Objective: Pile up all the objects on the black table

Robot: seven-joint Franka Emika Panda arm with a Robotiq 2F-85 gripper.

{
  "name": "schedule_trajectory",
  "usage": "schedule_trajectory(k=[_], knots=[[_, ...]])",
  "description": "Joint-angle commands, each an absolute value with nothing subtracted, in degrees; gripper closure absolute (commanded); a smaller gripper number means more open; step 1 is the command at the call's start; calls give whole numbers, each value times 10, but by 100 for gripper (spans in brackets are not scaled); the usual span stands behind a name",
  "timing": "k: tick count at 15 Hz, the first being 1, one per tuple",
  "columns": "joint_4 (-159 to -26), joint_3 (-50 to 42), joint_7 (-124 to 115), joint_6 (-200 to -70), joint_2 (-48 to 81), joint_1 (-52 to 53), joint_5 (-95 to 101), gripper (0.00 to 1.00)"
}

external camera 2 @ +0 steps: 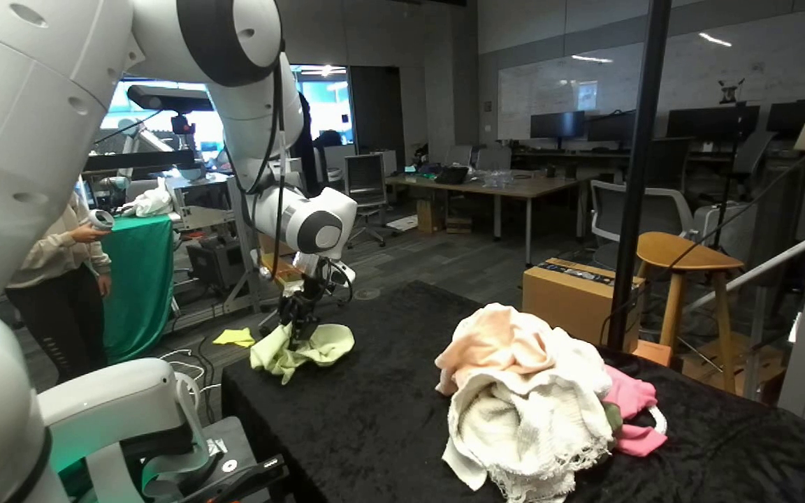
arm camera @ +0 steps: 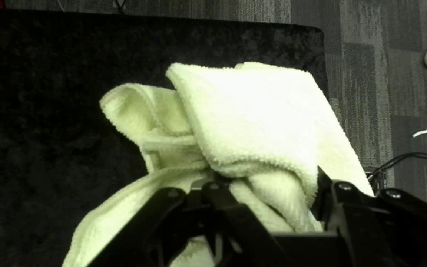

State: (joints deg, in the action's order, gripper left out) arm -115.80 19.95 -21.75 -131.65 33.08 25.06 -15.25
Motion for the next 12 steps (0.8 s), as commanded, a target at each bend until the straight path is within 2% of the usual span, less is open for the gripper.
schedule_trajectory(k=[1,3,6,8,12], knots=[[-1138,194,-216,-1293,336,259,-158,79],[-1136,190,-220,-1283,332,262,-151,93],[-1134,180,-229,-1262,316,268,-132,96],[-1134,168,-243,-1248,300,276,-108,92],[-1139,146,-277,-1226,260,286,-54,92]])
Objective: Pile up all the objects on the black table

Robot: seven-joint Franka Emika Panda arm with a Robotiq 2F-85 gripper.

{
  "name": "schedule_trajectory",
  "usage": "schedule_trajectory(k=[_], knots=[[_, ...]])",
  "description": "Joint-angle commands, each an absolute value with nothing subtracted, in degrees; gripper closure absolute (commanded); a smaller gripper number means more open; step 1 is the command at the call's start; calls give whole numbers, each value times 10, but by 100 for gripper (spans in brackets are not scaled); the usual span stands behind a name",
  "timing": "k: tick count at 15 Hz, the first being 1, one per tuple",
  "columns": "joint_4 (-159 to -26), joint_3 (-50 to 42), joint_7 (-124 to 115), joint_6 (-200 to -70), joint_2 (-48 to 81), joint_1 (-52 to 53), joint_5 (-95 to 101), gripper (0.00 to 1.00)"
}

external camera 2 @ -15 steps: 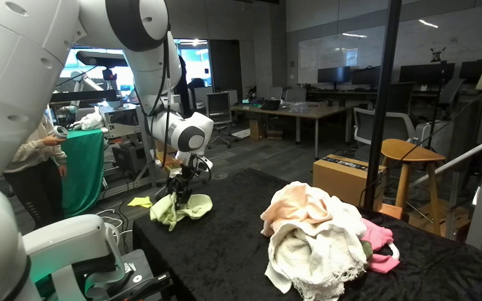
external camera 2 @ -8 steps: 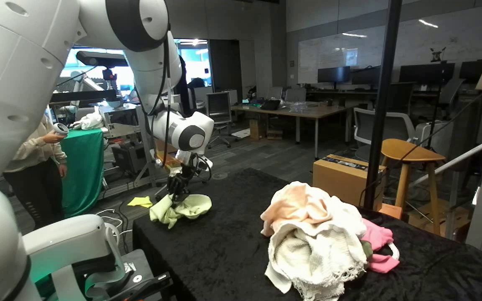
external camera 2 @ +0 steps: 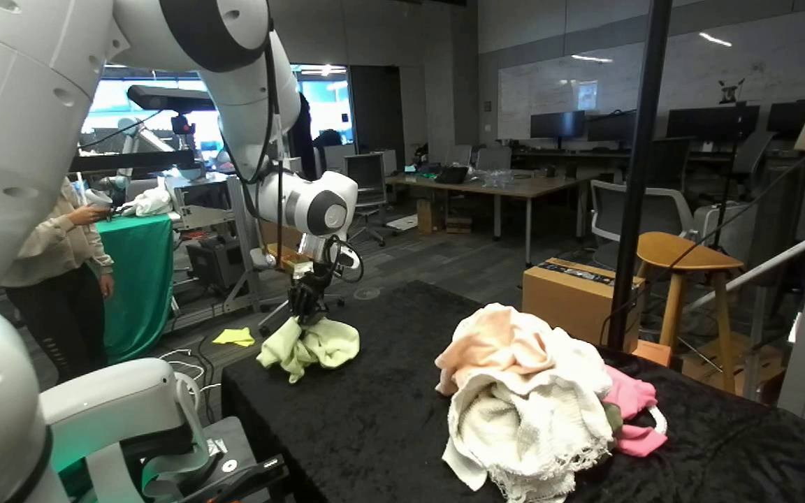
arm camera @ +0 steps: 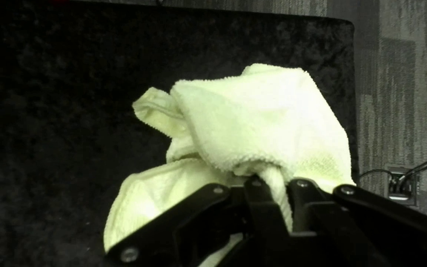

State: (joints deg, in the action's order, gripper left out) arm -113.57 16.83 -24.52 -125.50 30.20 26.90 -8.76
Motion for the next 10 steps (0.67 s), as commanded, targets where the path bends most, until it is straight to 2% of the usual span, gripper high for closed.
schedule_trajectory(k=[1,10], knots=[[-1138,139,-288,-1221,252,289,-37,92],[-1147,74,-410,-1226,195,260,86,92]])
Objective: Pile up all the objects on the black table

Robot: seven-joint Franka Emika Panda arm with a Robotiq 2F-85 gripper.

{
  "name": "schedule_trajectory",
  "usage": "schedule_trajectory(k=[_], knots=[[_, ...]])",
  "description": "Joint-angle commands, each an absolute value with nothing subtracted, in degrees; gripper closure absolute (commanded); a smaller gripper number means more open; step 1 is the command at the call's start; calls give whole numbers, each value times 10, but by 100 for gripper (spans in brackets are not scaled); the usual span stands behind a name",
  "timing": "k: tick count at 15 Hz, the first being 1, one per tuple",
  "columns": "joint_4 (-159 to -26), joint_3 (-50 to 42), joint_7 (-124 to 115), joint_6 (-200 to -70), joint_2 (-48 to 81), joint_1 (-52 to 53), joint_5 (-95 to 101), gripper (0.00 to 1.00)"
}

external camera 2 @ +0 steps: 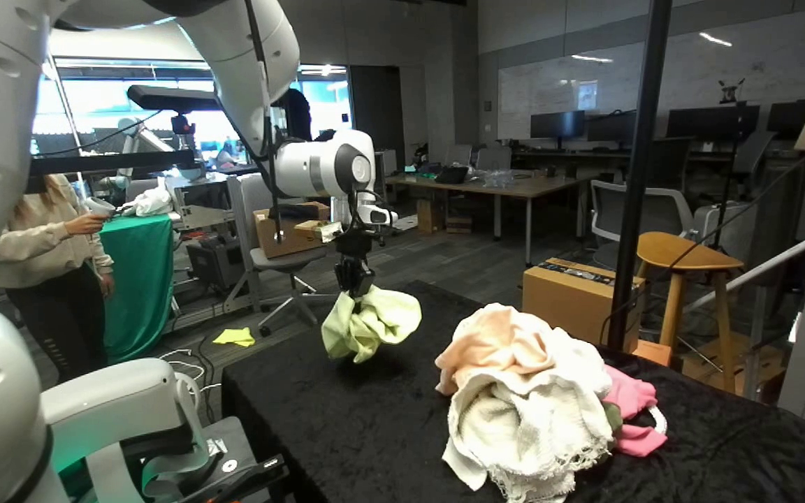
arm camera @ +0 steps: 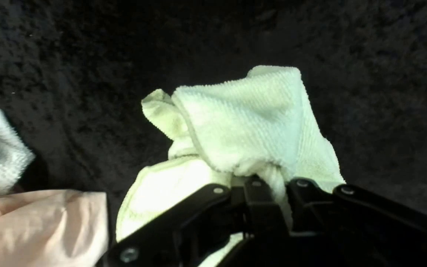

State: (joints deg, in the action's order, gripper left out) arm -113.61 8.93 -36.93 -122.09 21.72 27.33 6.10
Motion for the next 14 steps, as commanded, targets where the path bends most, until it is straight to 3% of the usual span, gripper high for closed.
schedule_trajectory(k=[1,14], knots=[[-1148,67,-425,-1227,192,255,95,92],[-1291,-11,-671,-1416,81,166,162,92]])
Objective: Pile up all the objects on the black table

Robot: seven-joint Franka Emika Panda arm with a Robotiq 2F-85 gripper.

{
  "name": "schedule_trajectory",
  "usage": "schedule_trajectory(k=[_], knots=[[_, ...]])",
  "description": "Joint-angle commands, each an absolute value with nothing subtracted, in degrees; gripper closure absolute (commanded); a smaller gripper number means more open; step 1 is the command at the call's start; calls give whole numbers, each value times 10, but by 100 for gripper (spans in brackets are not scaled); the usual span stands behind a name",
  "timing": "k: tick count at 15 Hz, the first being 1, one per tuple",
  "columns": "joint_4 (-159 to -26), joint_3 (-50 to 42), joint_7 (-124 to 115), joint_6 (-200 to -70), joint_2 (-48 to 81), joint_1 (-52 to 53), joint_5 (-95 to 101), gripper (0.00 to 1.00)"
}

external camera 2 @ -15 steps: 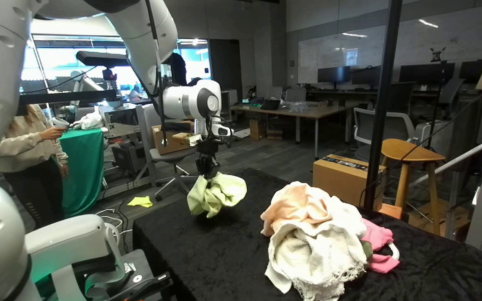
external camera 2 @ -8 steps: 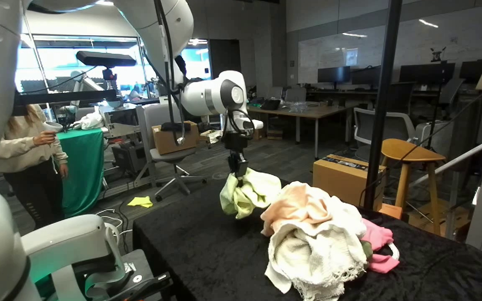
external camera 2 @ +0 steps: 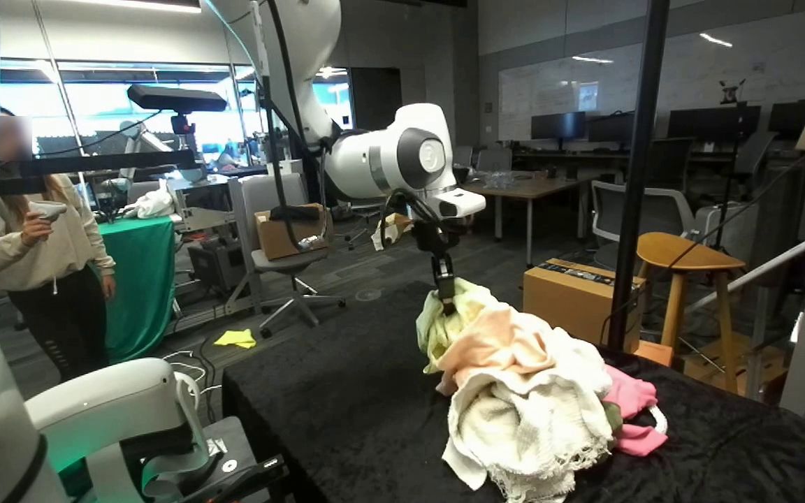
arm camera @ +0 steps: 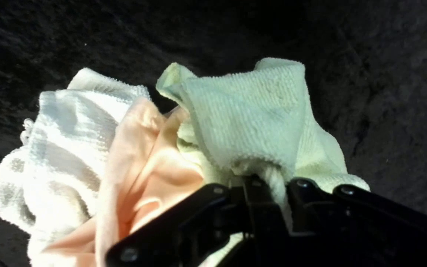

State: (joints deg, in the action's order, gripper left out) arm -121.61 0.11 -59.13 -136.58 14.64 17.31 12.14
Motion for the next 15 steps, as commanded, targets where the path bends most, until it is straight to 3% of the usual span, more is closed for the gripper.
schedule_trajectory(k=[1,9,15], knots=[[-1310,-16,-700,-1432,69,161,177,92],[-1416,-20,-941,-1503,16,86,294,92],[-1419,-2,-956,-1517,39,79,307,92]])
